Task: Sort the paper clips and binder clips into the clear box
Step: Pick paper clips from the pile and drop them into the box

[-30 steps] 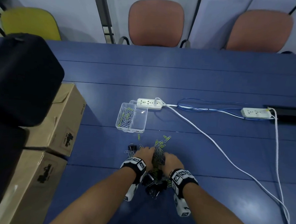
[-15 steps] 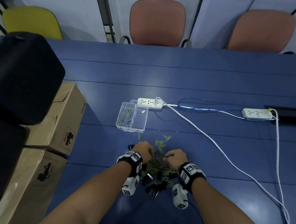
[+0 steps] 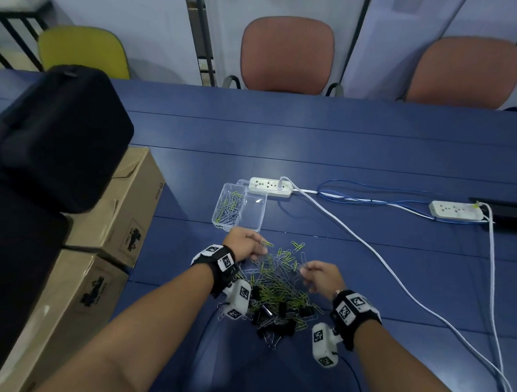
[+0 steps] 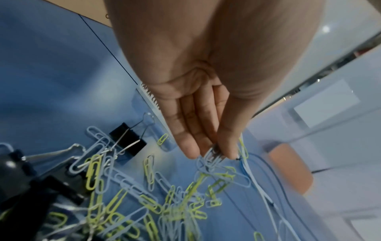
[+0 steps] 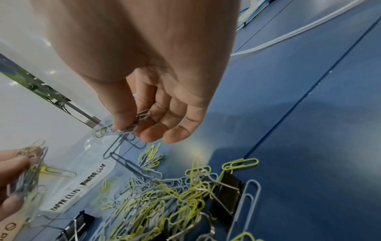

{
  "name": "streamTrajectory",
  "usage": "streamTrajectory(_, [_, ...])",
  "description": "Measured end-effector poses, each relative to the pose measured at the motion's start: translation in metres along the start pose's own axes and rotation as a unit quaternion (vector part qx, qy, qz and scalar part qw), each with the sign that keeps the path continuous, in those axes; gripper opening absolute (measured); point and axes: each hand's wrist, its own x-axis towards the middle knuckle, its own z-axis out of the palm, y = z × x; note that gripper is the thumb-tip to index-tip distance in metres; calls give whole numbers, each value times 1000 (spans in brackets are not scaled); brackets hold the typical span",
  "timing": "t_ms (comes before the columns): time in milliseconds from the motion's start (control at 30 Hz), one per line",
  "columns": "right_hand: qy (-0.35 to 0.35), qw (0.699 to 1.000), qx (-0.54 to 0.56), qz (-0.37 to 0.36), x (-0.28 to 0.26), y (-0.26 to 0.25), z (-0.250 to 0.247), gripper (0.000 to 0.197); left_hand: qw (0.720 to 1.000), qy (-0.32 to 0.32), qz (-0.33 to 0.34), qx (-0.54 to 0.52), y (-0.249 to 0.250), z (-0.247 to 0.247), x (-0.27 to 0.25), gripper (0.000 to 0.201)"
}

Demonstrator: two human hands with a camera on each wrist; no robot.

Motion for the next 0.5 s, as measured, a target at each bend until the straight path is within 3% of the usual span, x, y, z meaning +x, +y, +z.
streamTrajectory(133, [-4, 999, 40, -19, -3, -11, 2, 6, 999, 9, 2, -43, 10, -11, -3, 26])
streamTrajectory(233, [-3, 997, 69, -23, -4, -22, 5, 4, 998, 19, 26, -62, 19, -22, -5, 19])
streamTrajectory(500, [-26, 990, 129, -43, -6, -56, 21, 2, 989, 102, 34, -97, 46, -68, 7, 19])
